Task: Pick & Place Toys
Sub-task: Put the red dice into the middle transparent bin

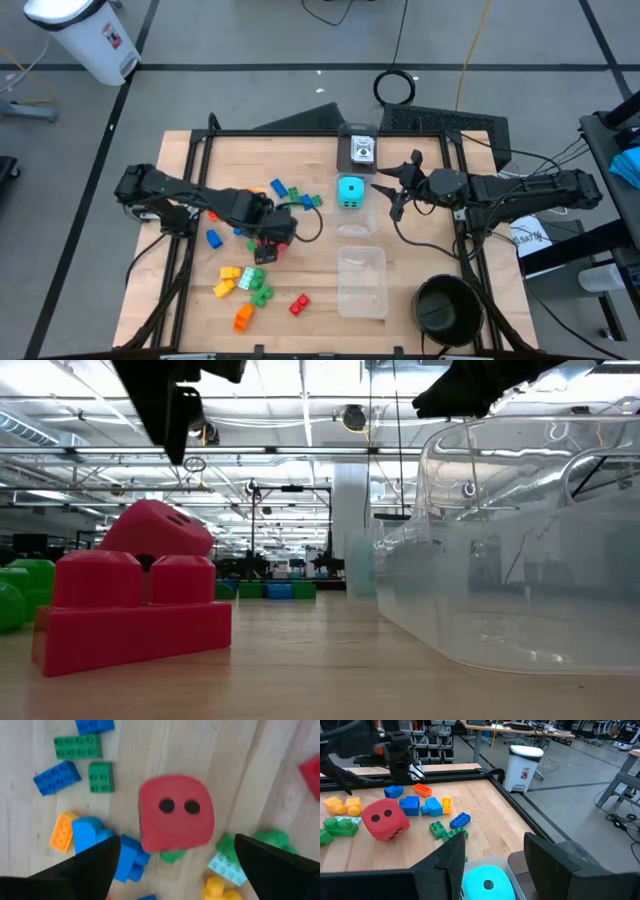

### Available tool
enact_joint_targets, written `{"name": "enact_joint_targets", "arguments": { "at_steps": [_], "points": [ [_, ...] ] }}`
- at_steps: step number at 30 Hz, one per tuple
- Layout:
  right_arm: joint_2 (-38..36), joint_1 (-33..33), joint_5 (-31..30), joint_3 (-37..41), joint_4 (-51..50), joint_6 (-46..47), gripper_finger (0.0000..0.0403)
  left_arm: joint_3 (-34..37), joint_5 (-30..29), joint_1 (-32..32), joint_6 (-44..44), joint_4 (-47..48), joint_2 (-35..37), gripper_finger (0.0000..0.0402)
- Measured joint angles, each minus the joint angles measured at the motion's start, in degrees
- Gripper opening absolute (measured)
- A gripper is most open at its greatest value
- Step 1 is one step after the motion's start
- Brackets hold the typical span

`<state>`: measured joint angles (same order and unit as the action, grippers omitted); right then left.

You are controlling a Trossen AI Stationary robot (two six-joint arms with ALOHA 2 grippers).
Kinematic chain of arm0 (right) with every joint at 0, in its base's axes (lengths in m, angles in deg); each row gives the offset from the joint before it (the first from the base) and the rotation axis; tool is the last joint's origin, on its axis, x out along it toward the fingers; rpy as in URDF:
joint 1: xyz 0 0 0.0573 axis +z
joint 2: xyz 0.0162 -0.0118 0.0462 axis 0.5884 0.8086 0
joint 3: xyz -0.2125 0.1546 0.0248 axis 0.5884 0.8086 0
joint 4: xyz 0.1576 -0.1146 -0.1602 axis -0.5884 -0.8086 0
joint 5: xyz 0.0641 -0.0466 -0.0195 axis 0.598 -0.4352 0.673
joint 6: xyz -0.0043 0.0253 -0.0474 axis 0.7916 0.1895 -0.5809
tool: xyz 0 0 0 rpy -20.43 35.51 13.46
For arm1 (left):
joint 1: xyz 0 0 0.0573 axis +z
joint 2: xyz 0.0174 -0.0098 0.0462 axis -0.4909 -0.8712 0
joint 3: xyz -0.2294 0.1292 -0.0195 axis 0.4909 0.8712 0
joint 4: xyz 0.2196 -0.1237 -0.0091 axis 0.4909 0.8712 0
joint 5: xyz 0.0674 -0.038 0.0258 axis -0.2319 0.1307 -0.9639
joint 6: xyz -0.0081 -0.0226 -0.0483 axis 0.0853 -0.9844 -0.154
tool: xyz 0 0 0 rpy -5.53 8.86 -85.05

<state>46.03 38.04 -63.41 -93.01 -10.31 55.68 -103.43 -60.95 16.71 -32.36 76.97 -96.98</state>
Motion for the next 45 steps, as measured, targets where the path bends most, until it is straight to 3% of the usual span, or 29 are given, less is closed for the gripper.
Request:
{"name": "enact_joint_targets", "arguments": {
  "at_steps": [7,13,19,24,34,45],
  "points": [
    [0.0,0.0,0.52,0.0,0.0,-0.03,0.0171,10.42,-0.52,-1.31,-5.94,-0.33,2.69,0.035],
    [0.0,0.0,3.07,0.0,0.16,-0.16,0.0171,19.0,-0.05,-1.31,-2.85,-11.04,3.57,0.0342],
    [0.0,-0.02,3.02,0.0,0.2,0.07,0.0171,19.97,-0.11,-1.31,8.87,-23.91,3.63,0.0334],
    [0.0,-0.02,2.99,0.0,0.22,0.23,0.0171,19.97,-1.2,-1.07,14.75,-29.34,3.63,0.0332],
    [0.0,-0.02,2.97,0.0,0.22,0.23,0.0171,19.97,-1.36,-1.01,14.84,-34.87,3.63,0.0318],
    [0.0,-0.02,2.91,0.02,0.22,0.25,0.0171,19.21,0.64,-1.26,13.43,-34.49,3.62,0.0315]
  ]
}}
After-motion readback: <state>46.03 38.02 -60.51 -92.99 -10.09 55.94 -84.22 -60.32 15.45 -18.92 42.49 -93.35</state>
